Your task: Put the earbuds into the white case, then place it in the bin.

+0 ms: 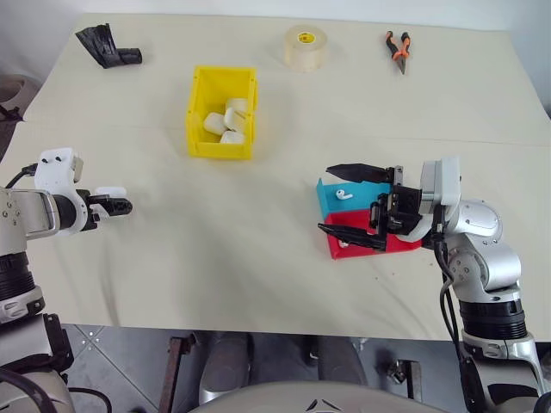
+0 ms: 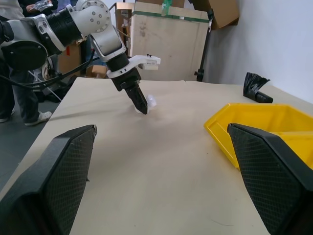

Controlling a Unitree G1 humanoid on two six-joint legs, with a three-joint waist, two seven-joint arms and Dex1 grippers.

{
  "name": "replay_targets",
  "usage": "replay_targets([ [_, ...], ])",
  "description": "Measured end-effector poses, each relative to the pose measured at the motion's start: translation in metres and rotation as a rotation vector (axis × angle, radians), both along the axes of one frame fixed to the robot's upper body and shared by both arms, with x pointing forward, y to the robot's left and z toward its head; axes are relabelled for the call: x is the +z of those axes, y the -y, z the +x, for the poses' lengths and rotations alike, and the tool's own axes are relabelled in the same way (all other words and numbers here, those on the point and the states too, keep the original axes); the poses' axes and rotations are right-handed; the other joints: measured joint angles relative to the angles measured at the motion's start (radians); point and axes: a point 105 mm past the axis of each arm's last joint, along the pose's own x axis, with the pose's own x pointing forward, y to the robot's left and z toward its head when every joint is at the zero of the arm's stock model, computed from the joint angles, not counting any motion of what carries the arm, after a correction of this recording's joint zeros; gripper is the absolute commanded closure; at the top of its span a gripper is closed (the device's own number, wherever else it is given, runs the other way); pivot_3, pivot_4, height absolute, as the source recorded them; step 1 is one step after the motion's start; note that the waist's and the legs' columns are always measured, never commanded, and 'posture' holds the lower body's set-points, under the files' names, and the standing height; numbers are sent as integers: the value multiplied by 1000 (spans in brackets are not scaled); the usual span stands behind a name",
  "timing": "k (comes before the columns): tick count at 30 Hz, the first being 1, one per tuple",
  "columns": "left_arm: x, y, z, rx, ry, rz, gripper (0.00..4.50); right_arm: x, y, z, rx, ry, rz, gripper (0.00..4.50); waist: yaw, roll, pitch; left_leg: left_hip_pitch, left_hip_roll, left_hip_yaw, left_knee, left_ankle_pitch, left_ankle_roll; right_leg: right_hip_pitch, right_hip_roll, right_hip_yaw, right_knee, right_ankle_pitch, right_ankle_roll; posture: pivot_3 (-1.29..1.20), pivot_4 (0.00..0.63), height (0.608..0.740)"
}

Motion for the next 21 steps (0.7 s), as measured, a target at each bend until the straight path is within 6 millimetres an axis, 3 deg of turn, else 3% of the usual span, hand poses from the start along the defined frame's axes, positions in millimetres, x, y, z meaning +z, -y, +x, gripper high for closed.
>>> replay_targets([
  [4,-1,-4,0,8,6,13,1700,-1,1,-1,-3,-1,2,0,0,0,0,0,0,0,0,0,0,0,0,0,0,0,0,0,150,740],
  [9,-2,-4,-1,-1,17,2,1699,-6,2,-1,-10,-17,2,0,1,0,0,0,0,0,0,0,0,0,0,0,0,0,0,0,150,740],
  [13,-3,-3,0,-37,136,-11,1699,-9,3,-3,-14,-30,2,0,1,0,0,0,0,0,0,0,0,0,0,0,0,0,0,0,150,740],
  [16,2,15,4,-167,301,-68,1699,-11,5,-3,-20,-33,-2,0,2,-1,0,-2,0,-1,1,0,0,0,-1,0,0,0,0,0,150,740],
  [21,40,59,-11,-547,714,-85,1699,-10,16,-1,-62,-27,-29,0,1,-2,0,-2,0,0,1,-1,0,0,-1,-1,-3,0,0,0,150,740],
])
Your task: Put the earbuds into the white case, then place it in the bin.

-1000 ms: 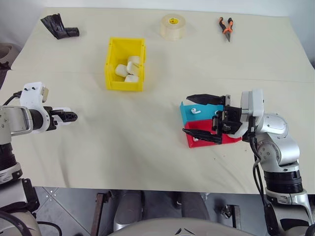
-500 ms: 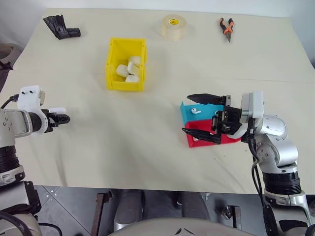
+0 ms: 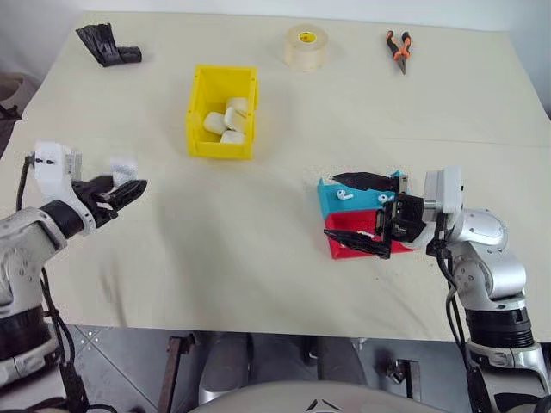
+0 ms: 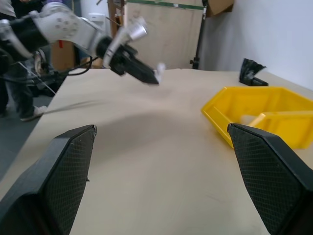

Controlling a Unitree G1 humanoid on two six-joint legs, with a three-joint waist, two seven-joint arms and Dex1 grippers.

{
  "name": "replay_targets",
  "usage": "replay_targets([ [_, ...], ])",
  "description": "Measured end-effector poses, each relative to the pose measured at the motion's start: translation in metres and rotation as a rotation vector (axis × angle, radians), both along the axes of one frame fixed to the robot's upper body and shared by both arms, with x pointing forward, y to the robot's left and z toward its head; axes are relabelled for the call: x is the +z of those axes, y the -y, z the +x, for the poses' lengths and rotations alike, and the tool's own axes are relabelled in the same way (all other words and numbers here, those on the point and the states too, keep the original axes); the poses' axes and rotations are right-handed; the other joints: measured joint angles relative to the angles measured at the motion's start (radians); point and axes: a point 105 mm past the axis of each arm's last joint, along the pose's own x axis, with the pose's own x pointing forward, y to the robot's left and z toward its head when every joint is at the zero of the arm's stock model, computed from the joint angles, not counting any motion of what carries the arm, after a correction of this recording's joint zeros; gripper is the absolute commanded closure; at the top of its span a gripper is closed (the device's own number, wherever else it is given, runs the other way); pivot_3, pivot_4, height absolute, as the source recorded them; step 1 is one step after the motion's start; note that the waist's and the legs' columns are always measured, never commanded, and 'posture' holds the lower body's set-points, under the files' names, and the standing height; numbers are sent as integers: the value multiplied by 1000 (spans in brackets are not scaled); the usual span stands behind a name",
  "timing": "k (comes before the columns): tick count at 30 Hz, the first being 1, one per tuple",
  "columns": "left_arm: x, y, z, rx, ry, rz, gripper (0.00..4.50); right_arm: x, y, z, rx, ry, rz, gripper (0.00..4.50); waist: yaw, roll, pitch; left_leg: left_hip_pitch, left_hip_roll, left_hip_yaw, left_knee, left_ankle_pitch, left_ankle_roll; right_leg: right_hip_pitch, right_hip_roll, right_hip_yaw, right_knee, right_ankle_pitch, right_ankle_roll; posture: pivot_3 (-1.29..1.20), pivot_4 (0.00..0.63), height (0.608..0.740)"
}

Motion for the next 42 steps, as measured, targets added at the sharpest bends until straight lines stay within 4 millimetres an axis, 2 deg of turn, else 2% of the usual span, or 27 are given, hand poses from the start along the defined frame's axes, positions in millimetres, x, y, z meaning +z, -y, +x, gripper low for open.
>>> replay_targets([
  [3,3,26,-11,-151,119,21,1699,3,11,2,-42,10,-18,0,2,0,0,0,0,0,0,0,0,1,0,0,0,0,0,0,150,740],
  [6,-1,64,-15,-314,225,-18,1699,4,25,4,-99,26,-36,0,10,0,0,0,0,0,2,0,1,1,0,0,1,0,0,0,150,740],
  [10,-4,112,-23,-503,334,-81,1699,-9,45,4,-193,-5,-56,0,16,0,0,0,0,1,2,-2,3,1,0,0,0,0,0,0,150,740],
  [12,-5,135,-31,-627,394,-79,1699,-15,60,0,-257,-29,-81,0,22,0,0,0,-1,3,3,-2,4,1,0,0,0,0,0,0,150,740],
  [15,-17,166,-42,-797,452,-96,1699,-11,84,-8,-364,-18,-121,0,27,2,-1,0,0,4,5,-3,6,2,-1,0,0,1,1,0,150,740],
  [19,-17,198,-43,-930,558,-178,1699,-8,108,-28,-462,-28,-188,0,31,1,-1,0,0,4,7,-4,7,3,0,0,-1,1,2,0,150,740],
  [23,-10,212,-43,-1017,662,-212,1699,-11,124,-43,-526,-69,-246,0,24,2,-1,1,0,6,9,-6,10,4,0,1,-2,2,3,0,150,740],
  [26,-17,219,-41,-1071,672,-206,1699,-13,131,-48,-559,-110,-304,0,24,3,-2,1,0,7,9,-6,10,4,-1,1,-2,2,4,0,150,740],
  [30,-25,220,-36,-1084,634,-207,1699,-7,124,-45,-560,-161,-405,0,25,3,-2,1,0,6,10,-6,10,5,0,1,-2,2,4,0,150,740],
  [36,-32,219,-31,-1081,530,-194,1699,-12,88,-31,-435,-249,-638,0,26,3,-2,0,0,5,11,-7,11,5,-1,1,-3,2,4,0,150,740],
  [42,-25,228,-38,-1112,553,-196,1699,-17,55,-22,-323,-307,-787,0,28,2,-2,-4,-1,0,11,-7,10,5,-1,-2,-8,3,4,0,150,740],
])
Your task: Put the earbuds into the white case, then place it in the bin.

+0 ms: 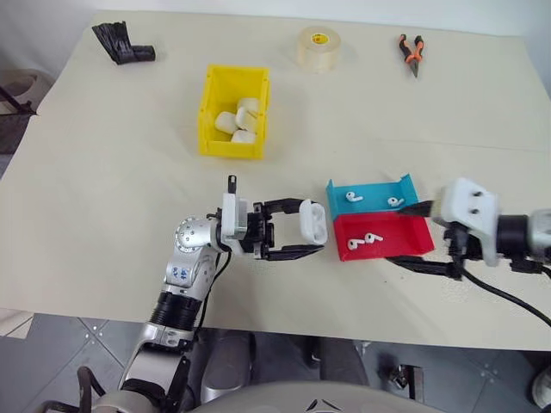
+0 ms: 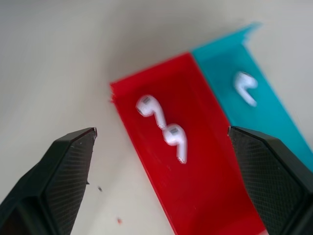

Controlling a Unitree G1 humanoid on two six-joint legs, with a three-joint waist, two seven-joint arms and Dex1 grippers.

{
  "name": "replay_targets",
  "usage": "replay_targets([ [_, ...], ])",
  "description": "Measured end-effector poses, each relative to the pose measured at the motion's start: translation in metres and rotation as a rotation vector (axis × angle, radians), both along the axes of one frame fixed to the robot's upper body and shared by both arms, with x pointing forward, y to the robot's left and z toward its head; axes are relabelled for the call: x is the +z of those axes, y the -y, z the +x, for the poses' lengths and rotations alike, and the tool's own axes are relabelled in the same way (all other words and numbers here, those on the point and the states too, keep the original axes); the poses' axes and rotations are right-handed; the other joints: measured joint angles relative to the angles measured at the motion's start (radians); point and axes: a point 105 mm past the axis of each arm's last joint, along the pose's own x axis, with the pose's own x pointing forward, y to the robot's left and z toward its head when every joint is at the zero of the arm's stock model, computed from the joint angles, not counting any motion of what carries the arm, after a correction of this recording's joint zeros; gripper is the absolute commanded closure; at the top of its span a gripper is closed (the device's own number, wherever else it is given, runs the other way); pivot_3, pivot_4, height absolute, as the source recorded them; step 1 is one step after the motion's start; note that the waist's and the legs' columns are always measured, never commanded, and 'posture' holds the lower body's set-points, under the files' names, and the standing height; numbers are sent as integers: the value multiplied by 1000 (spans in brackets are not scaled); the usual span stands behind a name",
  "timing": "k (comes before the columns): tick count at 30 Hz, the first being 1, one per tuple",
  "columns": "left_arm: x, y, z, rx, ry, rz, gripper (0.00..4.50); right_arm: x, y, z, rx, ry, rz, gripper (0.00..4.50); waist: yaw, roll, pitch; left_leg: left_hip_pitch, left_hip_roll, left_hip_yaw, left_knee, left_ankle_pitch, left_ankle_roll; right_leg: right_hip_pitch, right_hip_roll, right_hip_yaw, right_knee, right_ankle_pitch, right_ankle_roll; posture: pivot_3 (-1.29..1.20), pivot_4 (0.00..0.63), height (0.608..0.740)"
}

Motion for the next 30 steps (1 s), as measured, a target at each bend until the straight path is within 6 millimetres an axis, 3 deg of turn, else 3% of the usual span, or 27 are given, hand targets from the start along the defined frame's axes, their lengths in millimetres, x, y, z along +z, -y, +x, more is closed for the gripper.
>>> replay_targets([
  [5,0,1,-3,0,3,1,1699,-17,-8,-4,56,-111,-88,0,0,0,0,-2,-1,-1,0,0,0,0,0,-1,-1,0,1,0,150,740],
  [18,-2,4,-7,23,-18,-8,1699,-27,-12,22,61,-97,-209,0,-2,0,0,-2,-1,0,1,0,0,0,0,-1,-1,1,2,0,150,740],
  [22,-2,6,-9,20,-20,-10,1699,-29,-8,27,44,-98,-232,862,-3,0,0,-2,-1,0,1,0,0,0,0,-1,-1,1,2,0,150,740],
  [28,-1,7,-11,20,-19,-12,1699,-33,-7,30,49,-97,-269,2921,-4,0,0,-2,0,0,1,0,0,-1,0,-1,-1,1,2,0,150,740],
  [30,-2,8,-11,20,-26,-9,1699,-33,-8,31,52,-91,-271,2921,-4,0,0,-2,0,0,1,0,0,-1,0,-1,-1,1,2,0,150,740],
])
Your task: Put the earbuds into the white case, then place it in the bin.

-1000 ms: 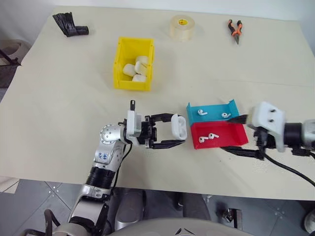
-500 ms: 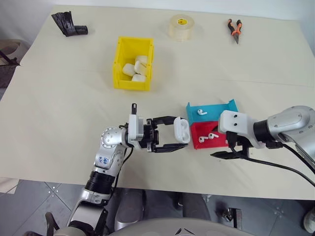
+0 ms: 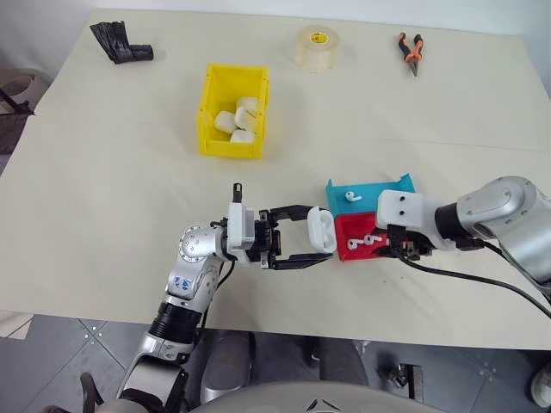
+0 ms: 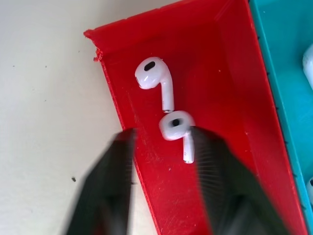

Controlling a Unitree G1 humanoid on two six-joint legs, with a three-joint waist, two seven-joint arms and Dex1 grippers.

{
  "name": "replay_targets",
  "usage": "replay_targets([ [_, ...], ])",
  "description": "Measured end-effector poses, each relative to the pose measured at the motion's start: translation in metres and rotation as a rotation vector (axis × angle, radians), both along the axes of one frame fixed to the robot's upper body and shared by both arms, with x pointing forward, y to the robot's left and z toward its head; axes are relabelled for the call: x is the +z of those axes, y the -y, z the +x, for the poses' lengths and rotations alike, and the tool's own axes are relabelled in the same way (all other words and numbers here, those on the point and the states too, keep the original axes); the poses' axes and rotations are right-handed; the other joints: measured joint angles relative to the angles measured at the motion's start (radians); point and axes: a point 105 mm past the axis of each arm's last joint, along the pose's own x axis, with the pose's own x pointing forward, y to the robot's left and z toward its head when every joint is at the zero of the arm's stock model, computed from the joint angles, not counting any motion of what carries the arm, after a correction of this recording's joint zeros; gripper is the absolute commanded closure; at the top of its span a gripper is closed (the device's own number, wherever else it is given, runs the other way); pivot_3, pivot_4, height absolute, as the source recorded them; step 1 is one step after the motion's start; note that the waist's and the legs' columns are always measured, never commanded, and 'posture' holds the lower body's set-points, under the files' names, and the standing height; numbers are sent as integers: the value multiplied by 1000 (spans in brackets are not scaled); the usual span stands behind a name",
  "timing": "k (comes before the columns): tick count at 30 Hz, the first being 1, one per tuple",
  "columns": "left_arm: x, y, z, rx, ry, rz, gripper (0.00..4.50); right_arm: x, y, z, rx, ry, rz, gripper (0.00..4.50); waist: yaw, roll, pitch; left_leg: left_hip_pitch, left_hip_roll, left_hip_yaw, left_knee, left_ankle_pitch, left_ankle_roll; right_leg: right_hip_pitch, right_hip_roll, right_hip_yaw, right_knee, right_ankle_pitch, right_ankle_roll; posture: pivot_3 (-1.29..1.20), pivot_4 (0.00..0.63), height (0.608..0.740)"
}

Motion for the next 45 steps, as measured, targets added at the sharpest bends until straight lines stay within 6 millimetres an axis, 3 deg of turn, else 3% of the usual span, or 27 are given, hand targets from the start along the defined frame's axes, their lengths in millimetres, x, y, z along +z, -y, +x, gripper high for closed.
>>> replay_targets([
  [37,-4,-2,1,17,-17,6,1699,-10,-4,11,177,117,-82,2921,-3,0,0,1,0,1,1,0,0,1,0,0,1,0,0,0,150,740],
  [42,-4,-2,1,19,-12,5,1699,-11,-7,9,187,110,-68,3990,-3,0,0,1,0,1,1,0,0,1,0,0,1,0,0,0,150,740],
  [45,-4,-2,1,19,-12,5,1699,-11,-7,9,184,111,-64,3992,-2,0,0,1,0,1,1,0,0,1,0,0,1,0,0,0,150,740],
])
